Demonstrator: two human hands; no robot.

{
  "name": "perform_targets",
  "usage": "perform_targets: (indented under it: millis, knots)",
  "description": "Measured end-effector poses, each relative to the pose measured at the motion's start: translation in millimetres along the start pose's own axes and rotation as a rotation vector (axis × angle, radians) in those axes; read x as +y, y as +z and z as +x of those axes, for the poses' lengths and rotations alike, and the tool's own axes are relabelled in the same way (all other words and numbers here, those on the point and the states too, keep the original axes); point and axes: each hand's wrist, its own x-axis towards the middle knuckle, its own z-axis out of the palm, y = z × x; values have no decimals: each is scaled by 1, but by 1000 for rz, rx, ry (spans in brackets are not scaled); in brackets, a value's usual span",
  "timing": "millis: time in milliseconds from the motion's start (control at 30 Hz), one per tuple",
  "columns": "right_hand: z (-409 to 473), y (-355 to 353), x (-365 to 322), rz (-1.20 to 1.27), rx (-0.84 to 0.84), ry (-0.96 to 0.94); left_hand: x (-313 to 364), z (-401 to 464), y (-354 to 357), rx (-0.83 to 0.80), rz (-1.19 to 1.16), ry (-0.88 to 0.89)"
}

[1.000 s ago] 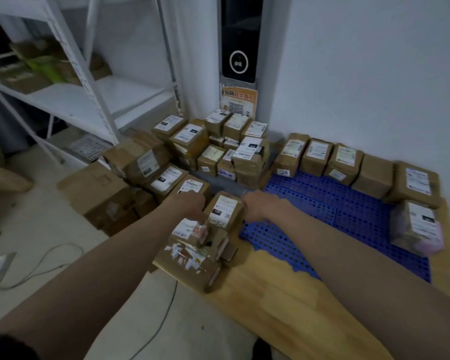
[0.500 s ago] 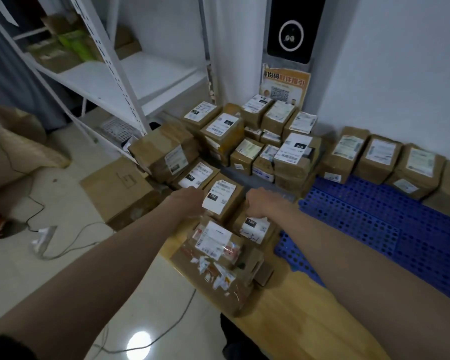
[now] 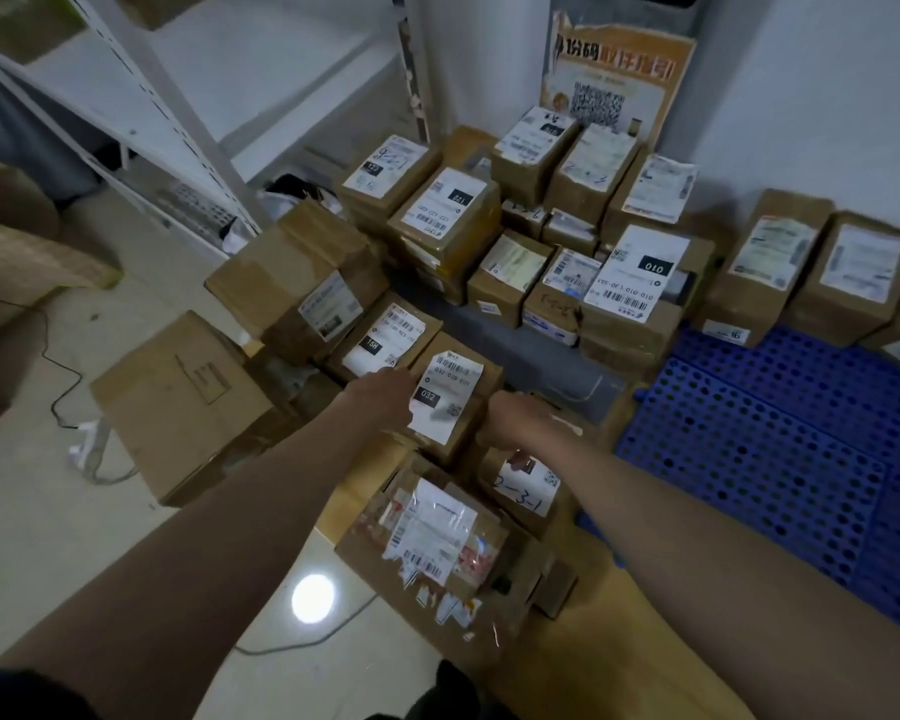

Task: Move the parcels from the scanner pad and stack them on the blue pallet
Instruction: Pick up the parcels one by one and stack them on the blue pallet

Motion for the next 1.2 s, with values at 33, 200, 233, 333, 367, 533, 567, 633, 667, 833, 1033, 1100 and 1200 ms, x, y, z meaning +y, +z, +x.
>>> perform_targets:
  millis: [33,200,233,333,367,533,567,633,667,833,1033,1100,1200]
  knots:
    - [4,3,0,25,-21,-2,-1,4,1,-5,-8,8]
    - [17,9,-6,191,-93,33,-3,21,5,-18,-75,-5]
    - [19,10,-7,234,-103,54,-3,24,5,-27,-77,-6]
    - [20,10,-9,345,-121,113,-4,27,5,-44,-61,11]
    - [19,10,-10,366,-119,123,-4,27,4,-39,-50,21]
    - [4,6,-15,466,-78,111,-4,21,-8,-2,0,83]
    - [0,5,-16,480,-63,97,-4,18,-12,1,1,92]
    - [-11,1,-20,492,-30,75,-3,14,-19,7,-7,102]
    - [-16,-1,-22,487,-11,70,-2,11,-23,10,-12,101]
    - [-40,-15,-32,461,100,70,-2,-1,-40,69,-48,137]
    - [-70,-23,-39,491,194,66,2,-22,-62,123,-134,221]
    - [-82,-23,-40,496,222,55,6,-33,-70,144,-141,218]
    - [-102,-23,-37,505,245,44,14,-50,-77,138,-184,231]
